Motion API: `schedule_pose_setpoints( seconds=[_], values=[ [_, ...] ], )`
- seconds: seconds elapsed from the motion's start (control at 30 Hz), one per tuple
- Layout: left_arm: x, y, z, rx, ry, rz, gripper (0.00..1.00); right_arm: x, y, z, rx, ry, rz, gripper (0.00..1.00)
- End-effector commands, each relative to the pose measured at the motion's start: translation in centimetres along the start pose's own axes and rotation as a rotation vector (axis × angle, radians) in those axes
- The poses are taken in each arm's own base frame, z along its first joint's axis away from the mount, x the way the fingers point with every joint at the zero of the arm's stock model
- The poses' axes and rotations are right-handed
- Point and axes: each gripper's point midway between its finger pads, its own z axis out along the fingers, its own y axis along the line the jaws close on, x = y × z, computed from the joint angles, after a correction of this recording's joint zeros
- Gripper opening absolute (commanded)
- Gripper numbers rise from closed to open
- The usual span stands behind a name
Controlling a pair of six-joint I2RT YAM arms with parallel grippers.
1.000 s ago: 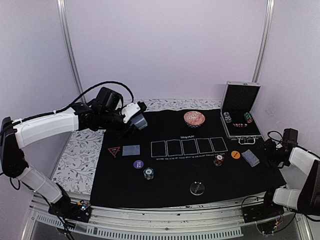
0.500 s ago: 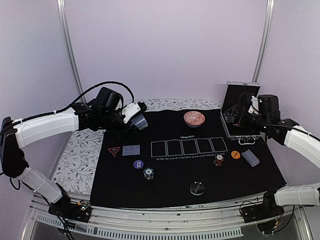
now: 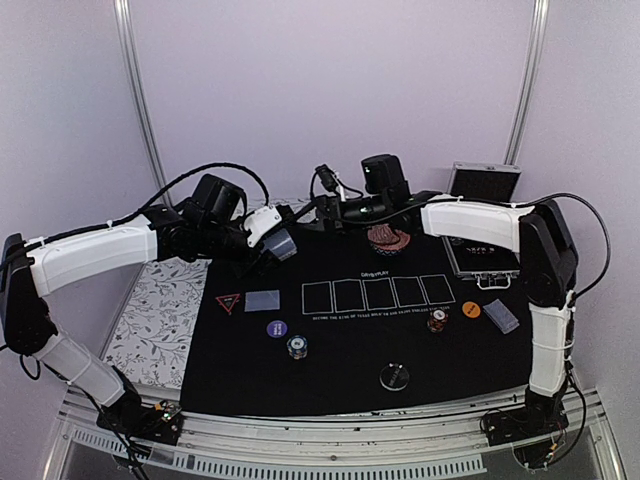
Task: Distribute texas hold em gaming equipment
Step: Pick up the poker card from the face-down deck piles.
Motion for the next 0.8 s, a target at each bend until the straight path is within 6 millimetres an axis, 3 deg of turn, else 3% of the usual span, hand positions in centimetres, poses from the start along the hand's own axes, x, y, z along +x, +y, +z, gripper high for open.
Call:
schedule_pose_setpoints(
  seconds=[0.0, 0.27, 0.47, 0.77],
  values=[
    [-1.3, 0.4, -0.5, -0.014, -0.044, 0.017, 0.52, 1.4, 3.1, 2.5, -0.2, 0.097, -0.022, 0.99],
    [-1.3, 0.3, -0.3, -0.003, -0.044, 0.016, 0.52, 4.2, 0.4, 5.0, -0.163, 0.153, 0.057, 0.97],
    [-1.3, 0.3, -0.3, -0.005, -0.044, 0.016, 0.52, 4.4, -2.9, 5.3, 0.021, 0.161, 0.064, 0.89],
    [-0.7, 0.9, -0.1, -0.04, -0.017, 0.019, 0.5, 4.0, -2.6, 3.6, 0.089, 0.173, 0.023, 0.64]
  ],
)
